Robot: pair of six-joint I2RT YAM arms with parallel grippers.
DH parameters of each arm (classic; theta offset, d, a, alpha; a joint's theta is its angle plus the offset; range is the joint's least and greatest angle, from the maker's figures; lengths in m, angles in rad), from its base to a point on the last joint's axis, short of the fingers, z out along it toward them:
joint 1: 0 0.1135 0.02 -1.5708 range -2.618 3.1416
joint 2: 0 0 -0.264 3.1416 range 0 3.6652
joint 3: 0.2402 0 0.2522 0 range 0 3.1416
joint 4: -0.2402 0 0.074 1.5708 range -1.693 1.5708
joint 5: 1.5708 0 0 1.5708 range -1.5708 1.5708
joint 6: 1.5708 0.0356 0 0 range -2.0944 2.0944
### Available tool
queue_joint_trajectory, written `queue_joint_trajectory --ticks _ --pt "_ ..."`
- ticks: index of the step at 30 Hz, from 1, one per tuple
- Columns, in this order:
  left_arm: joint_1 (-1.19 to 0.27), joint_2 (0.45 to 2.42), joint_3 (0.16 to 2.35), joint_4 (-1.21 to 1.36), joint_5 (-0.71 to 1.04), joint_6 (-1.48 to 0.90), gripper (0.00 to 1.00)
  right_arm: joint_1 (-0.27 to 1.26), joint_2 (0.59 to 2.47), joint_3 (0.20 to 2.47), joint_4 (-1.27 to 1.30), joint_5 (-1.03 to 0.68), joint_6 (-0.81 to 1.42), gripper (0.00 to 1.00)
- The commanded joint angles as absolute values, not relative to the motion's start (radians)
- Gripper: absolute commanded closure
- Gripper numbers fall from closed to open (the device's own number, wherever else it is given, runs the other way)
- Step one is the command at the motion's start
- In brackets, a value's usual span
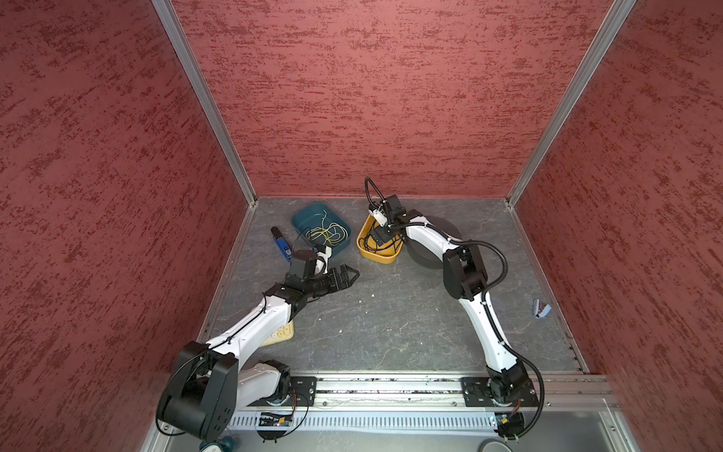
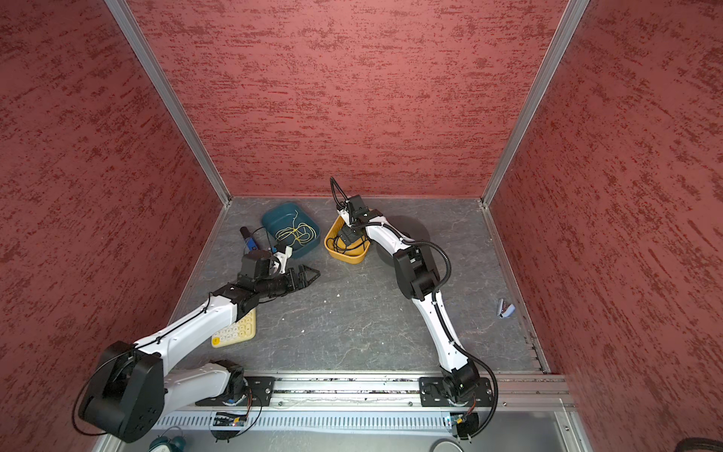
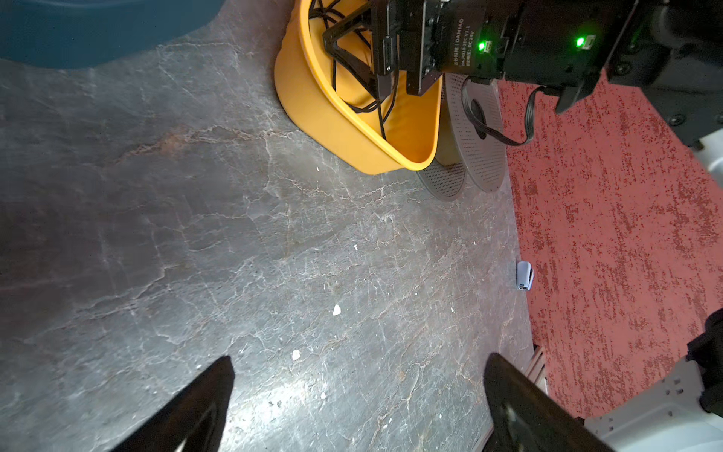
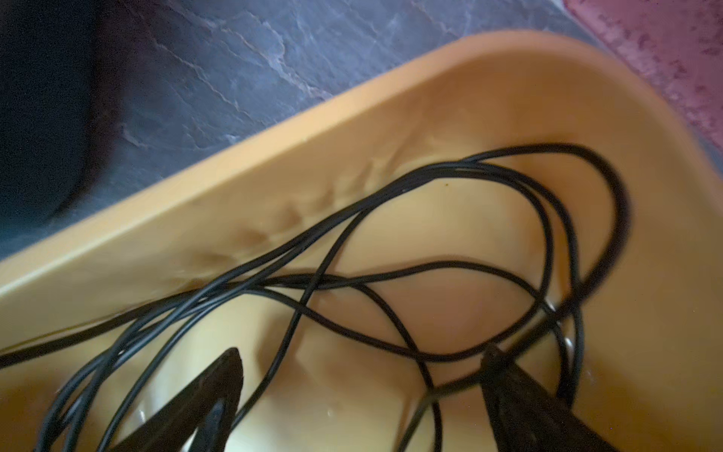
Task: Wrap the cables
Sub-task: 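Close the right gripper on the black cable inside the yellow tub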
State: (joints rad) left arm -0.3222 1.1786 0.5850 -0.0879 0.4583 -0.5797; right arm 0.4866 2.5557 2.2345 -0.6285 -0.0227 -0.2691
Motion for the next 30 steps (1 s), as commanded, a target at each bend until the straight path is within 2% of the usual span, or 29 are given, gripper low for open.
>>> queue_joint_trajectory --ticks 1,3,9,12,15,16,18,21,27,30 --pt "-0.327 1.164 0.585 -0.067 0.44 -0.583 0.0 0.475 2.598 2.3 -0.679 -0.072 -0.311 0.06" --pt "-0.327 1.164 0.583 -0.067 0.437 -0.581 0.0 0.471 2.62 2.32 -0.693 -0.08 -0.316 0.1" --pt "-0.328 1.176 0.584 -0.061 0.425 -0.581 0.0 0.454 2.654 2.332 -0.734 -0.137 -0.321 0.32" --pt "-0.328 1.188 0.587 -0.054 0.426 -0.587 0.0 0.442 2.668 2.354 -0.768 -0.181 -0.32 0.38" --pt "-0.332 1.199 0.591 -0.049 0.428 -0.591 0.0 0.437 2.678 2.374 -0.807 -0.195 -0.327 0.49" --pt "-0.333 1.203 0.591 -0.046 0.427 -0.592 0.0 0.437 2.678 2.374 -0.812 -0.184 -0.33 0.53" --pt "-0.336 1.209 0.588 -0.04 0.424 -0.595 0.0 0.437 2.68 2.375 -0.816 -0.157 -0.32 0.69" --pt "-0.341 1.221 0.589 -0.031 0.422 -0.598 0.0 0.436 2.683 2.373 -0.825 -0.144 -0.313 0.84" --pt "-0.345 1.219 0.599 -0.043 0.42 -0.596 0.0 0.438 2.67 2.372 -0.798 -0.126 -0.268 0.88" --pt "-0.344 1.203 0.616 -0.074 0.403 -0.565 0.0 0.439 2.635 2.359 -0.743 -0.105 -0.205 0.96"
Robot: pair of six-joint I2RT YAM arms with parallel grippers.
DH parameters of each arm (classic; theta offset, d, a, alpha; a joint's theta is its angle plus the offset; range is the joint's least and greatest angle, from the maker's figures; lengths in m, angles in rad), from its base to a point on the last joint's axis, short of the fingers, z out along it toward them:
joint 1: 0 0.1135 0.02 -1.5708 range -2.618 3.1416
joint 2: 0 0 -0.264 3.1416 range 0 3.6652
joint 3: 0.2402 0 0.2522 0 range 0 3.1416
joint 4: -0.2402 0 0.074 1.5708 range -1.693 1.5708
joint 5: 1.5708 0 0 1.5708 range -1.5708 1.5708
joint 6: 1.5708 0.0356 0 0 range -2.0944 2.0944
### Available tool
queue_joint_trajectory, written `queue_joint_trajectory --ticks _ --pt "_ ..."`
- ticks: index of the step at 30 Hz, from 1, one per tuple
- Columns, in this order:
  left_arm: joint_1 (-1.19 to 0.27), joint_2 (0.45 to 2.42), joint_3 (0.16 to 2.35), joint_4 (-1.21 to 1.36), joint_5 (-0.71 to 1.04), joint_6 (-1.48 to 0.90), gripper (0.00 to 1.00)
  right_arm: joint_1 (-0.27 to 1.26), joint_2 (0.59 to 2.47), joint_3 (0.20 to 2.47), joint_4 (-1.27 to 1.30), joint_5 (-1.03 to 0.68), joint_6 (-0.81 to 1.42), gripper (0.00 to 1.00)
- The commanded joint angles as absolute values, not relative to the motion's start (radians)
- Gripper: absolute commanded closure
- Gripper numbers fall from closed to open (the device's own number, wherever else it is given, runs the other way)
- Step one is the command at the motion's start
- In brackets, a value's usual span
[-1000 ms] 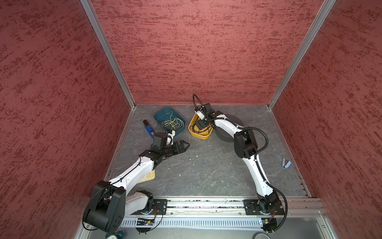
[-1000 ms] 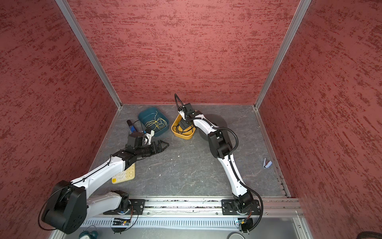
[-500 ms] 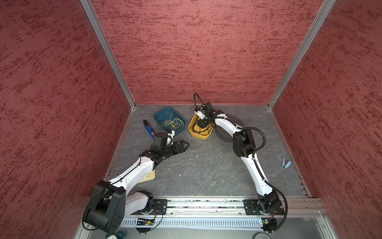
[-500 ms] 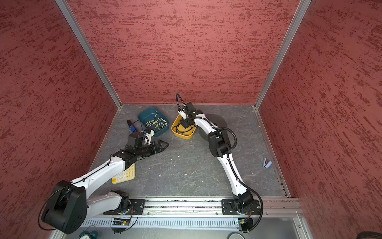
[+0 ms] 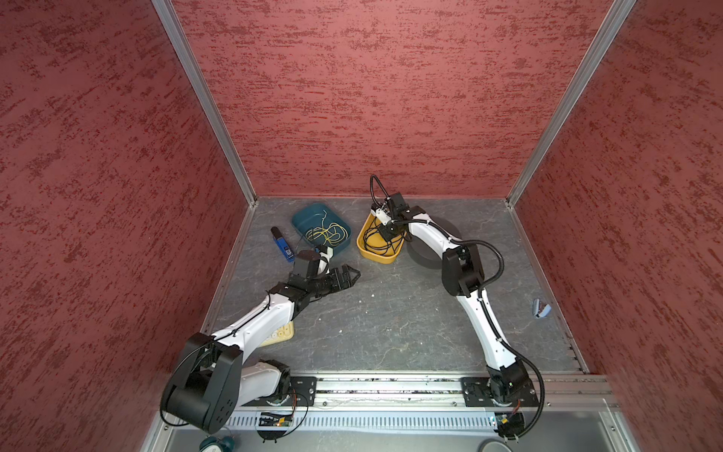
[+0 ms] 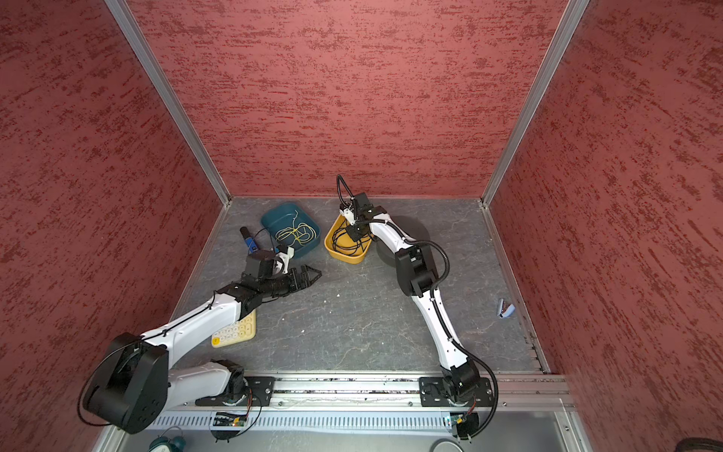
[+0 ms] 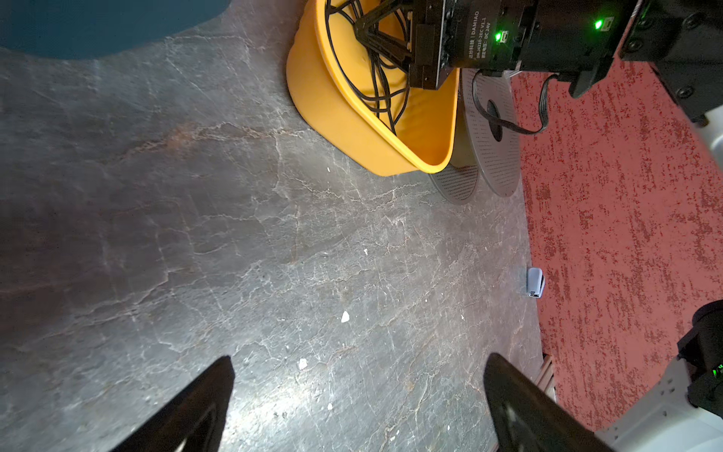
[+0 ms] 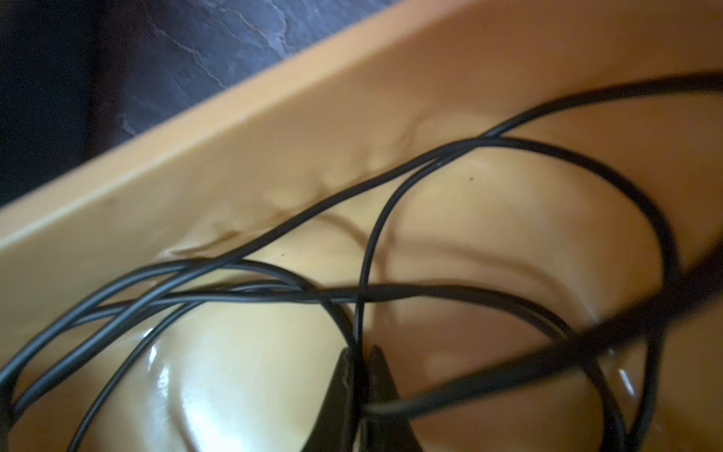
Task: Wrap the cables
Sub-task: 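Close the right gripper on the black cable inside the yellow tub, then lift the black cable out of the yellow tub with the right gripper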
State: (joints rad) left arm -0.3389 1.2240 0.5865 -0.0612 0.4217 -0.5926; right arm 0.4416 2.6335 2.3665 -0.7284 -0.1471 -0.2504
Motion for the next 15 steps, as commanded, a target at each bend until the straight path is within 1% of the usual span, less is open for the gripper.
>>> queue_joint_trajectory --ticks 1,2,9,12,15 --pt "-0.341 1.197 0.623 -0.088 0.396 -0.551 0.0 0.439 2.611 2.333 -0.706 -0.114 -0.181 0.98" --pt "-0.339 1.191 0.629 -0.097 0.391 -0.538 0.0 0.442 2.58 2.293 -0.658 -0.122 -0.157 1.0" --pt "-0.319 1.174 0.665 -0.112 0.391 -0.511 0.01 0.483 2.299 1.883 -0.279 -0.1 -0.087 1.0" --pt "-0.315 1.173 0.672 -0.086 0.408 -0.496 0.0 0.493 2.189 1.758 -0.183 -0.107 -0.085 1.0" --pt "-0.31 1.179 0.689 -0.072 0.413 -0.487 0.0 0.502 2.101 1.681 -0.132 -0.11 -0.09 1.0"
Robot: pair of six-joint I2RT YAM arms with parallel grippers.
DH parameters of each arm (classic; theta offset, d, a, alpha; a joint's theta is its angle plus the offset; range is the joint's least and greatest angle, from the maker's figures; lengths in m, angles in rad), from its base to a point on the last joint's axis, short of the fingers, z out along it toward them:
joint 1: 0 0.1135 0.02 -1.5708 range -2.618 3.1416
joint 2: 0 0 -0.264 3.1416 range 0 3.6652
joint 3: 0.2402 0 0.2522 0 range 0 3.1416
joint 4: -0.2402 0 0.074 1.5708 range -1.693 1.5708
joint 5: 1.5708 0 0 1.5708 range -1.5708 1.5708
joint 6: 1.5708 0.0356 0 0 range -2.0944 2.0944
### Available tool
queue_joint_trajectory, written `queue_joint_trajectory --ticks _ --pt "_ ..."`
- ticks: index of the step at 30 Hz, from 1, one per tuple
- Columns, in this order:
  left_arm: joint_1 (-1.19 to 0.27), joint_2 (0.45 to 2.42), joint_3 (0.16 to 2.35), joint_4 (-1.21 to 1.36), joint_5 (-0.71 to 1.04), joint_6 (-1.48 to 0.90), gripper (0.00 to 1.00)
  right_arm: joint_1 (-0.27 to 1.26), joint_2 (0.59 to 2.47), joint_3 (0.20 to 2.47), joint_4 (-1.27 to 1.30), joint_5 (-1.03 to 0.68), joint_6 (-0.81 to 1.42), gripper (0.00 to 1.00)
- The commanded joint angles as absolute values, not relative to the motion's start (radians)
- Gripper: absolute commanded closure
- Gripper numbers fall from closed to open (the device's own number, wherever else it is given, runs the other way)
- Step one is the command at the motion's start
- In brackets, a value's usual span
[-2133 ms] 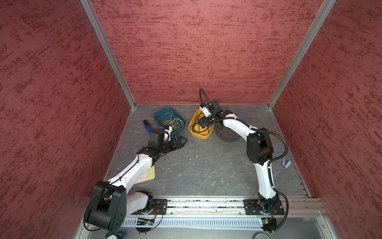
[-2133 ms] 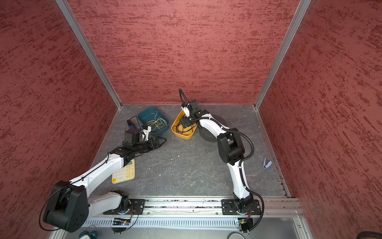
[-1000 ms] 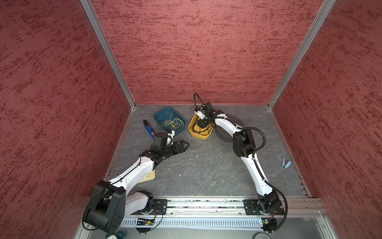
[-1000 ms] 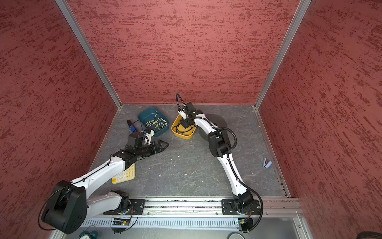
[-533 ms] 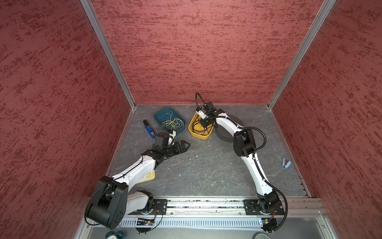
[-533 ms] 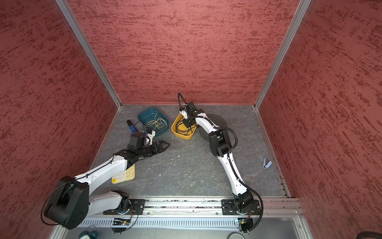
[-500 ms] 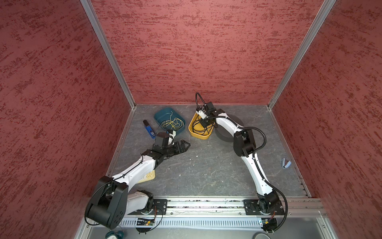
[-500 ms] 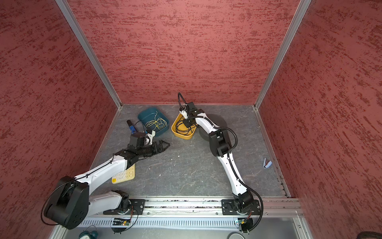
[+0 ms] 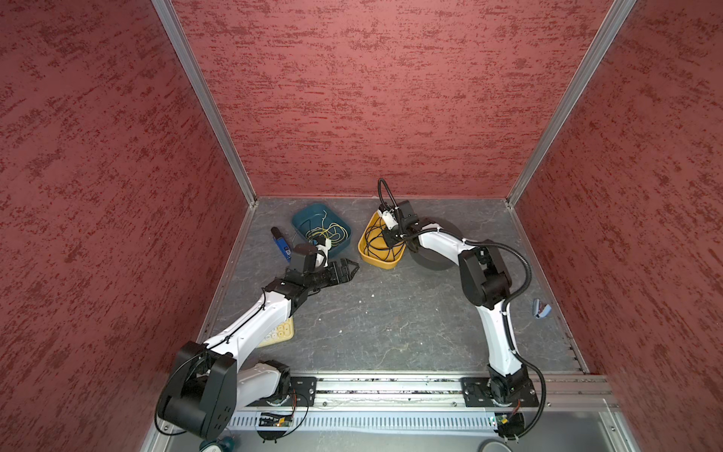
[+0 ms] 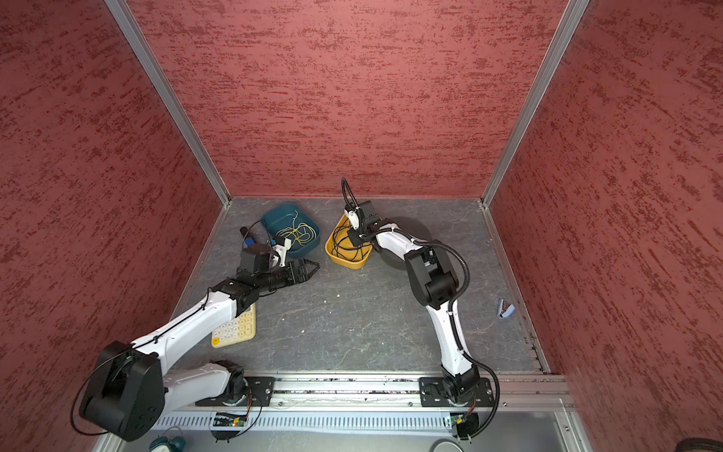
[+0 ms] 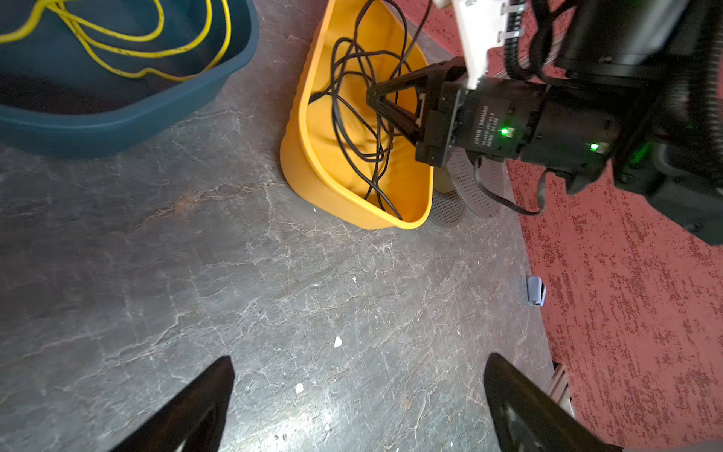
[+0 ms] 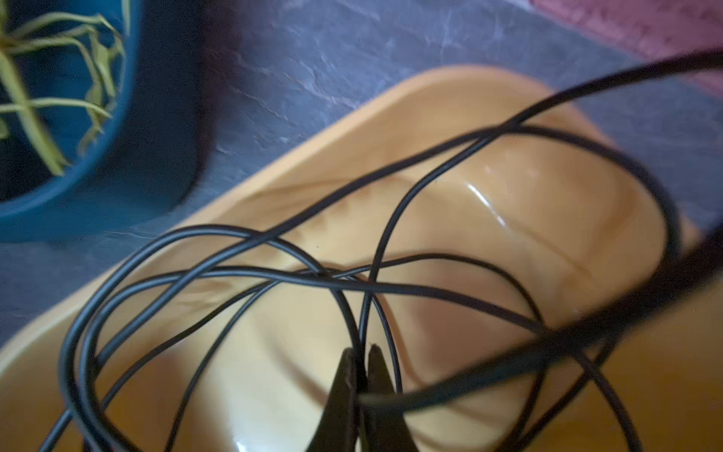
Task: Wrap the cables
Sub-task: 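Lift the black cable out of the yellow tub with the right gripper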
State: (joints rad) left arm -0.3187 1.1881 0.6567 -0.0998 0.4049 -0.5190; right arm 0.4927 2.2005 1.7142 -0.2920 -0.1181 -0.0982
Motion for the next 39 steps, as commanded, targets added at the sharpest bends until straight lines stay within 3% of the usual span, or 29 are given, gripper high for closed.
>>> queue_joint_trajectory --ticks 1,14,20,28,35,39 --pt "-0.31 1.182 0.697 -0.067 0.418 -0.484 0.0 0.506 2.072 1.66 -0.12 -0.113 -0.086 1.0" --pt "-0.311 1.247 0.716 0.128 0.468 -0.456 0.0 0.552 1.796 1.568 -0.177 0.0 -0.005 1.0" --pt "-0.313 1.17 0.68 0.202 0.457 -0.443 0.0 0.589 1.651 1.539 -0.265 0.055 0.046 1.0" --pt "-0.304 1.104 0.639 0.212 0.426 -0.433 0.13 0.623 1.515 1.49 -0.327 0.058 0.151 1.0" --pt "-0.262 1.085 0.586 0.277 0.448 -0.51 0.46 0.633 1.421 1.345 -0.258 0.02 0.196 1.0" --pt "-0.245 1.094 0.581 0.3 0.471 -0.531 0.49 0.632 1.385 1.295 -0.237 -0.037 0.22 1.0"
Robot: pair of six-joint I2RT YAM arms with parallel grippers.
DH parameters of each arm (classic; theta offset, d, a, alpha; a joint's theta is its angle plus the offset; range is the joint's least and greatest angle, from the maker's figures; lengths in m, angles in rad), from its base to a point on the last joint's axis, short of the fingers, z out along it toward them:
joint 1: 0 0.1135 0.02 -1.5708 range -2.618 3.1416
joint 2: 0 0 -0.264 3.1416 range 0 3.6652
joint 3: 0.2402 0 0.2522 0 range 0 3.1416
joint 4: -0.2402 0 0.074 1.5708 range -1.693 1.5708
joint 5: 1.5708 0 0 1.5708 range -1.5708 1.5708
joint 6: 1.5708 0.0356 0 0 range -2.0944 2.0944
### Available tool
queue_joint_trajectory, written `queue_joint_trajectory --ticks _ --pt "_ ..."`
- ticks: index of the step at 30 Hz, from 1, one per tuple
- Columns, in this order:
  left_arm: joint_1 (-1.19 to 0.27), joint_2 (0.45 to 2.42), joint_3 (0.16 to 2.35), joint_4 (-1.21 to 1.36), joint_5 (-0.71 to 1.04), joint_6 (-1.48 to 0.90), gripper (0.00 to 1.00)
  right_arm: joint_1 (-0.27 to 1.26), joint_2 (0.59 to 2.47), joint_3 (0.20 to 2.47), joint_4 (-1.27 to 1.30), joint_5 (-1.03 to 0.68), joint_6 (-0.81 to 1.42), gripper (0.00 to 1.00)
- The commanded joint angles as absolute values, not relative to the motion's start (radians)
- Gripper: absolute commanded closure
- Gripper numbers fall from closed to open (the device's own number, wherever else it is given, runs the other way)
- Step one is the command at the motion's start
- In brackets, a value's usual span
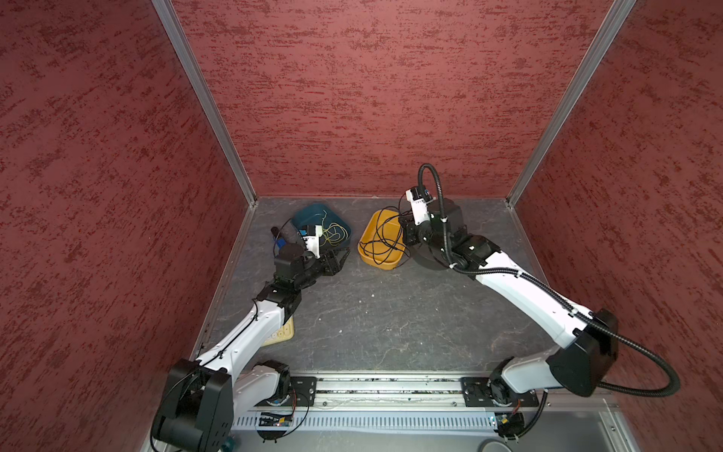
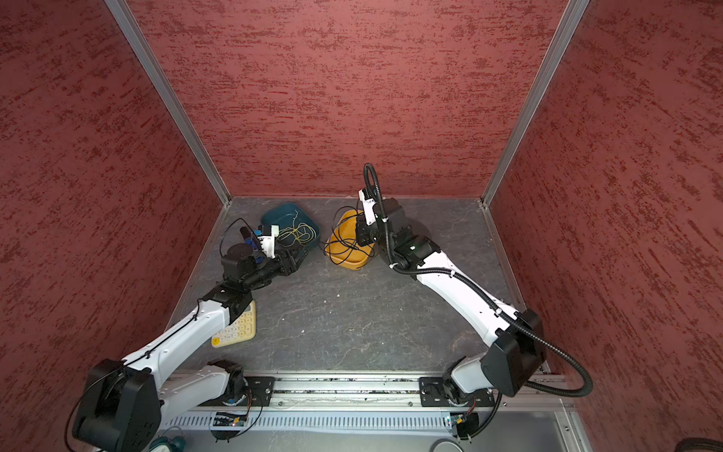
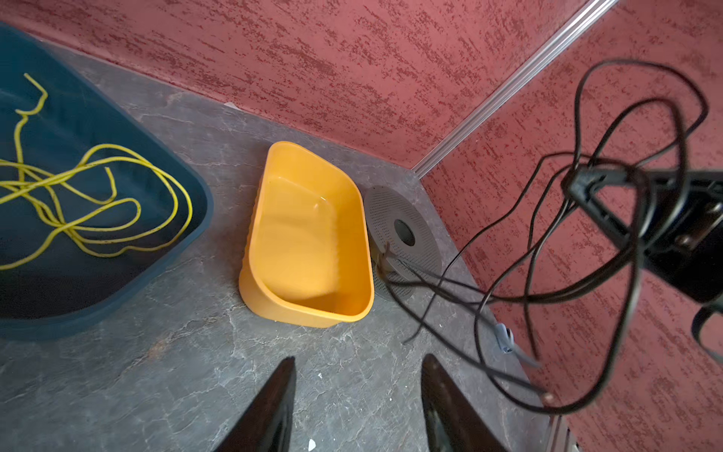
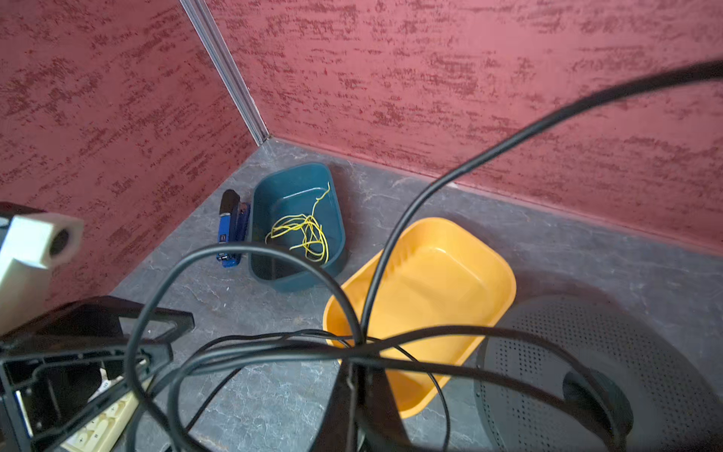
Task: Wrap the cables
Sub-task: 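Lift the black cable out of the yellow tub with the right gripper, then lower the black cable onto the table between the grippers with the right gripper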
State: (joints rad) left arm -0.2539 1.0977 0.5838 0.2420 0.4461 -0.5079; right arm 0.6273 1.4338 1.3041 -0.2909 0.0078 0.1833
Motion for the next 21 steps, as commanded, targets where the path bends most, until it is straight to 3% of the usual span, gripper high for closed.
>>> queue_joint_trajectory --ticks 1,21 --pt "-0.245 1.1 0.577 0.304 0.474 -0.527 0.5 0.633 1.375 1.278 -0.227 -0.054 0.229 1.0" --pt "-0.26 1.345 0.585 0.495 0.702 -0.656 0.39 0.633 1.254 0.959 0.075 -0.358 0.167 1.0"
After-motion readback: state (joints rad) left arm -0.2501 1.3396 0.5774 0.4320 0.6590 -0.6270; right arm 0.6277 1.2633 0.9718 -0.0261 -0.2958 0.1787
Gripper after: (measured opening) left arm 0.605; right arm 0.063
